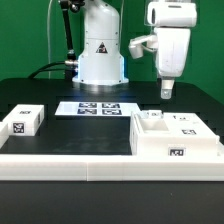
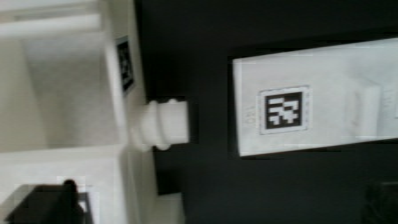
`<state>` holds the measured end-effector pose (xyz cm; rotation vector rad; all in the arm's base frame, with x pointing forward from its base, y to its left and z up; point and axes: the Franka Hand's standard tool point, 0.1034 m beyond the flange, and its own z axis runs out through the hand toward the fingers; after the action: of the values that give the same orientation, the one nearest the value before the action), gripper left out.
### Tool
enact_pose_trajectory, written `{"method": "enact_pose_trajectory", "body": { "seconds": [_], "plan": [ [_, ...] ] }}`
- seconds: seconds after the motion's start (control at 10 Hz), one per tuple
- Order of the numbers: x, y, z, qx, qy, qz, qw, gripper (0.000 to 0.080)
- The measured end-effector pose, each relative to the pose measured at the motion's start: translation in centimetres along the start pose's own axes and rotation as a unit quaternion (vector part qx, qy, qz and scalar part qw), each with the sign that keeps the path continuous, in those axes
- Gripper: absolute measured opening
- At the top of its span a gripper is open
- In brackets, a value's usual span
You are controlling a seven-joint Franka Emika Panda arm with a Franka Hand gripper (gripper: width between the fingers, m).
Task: Assemble cabinet
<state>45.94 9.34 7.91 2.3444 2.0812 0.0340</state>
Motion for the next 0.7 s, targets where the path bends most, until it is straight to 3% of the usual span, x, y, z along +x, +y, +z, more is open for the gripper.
{"method": "enact_pose_trajectory", "body": {
  "seconds": [0.2,0.4,0.7],
  "plan": [
    [0.3,-2.5,1.2,0.001,0.007,-0.009,1.0,0.0797],
    [0.3,-4.0,2.6,0.004,0.014,-0.009,1.0,0.0797],
    [0.1,-5.0,4.4,0.015,0.019,-0.006,1.0,0.0797]
  ]
}}
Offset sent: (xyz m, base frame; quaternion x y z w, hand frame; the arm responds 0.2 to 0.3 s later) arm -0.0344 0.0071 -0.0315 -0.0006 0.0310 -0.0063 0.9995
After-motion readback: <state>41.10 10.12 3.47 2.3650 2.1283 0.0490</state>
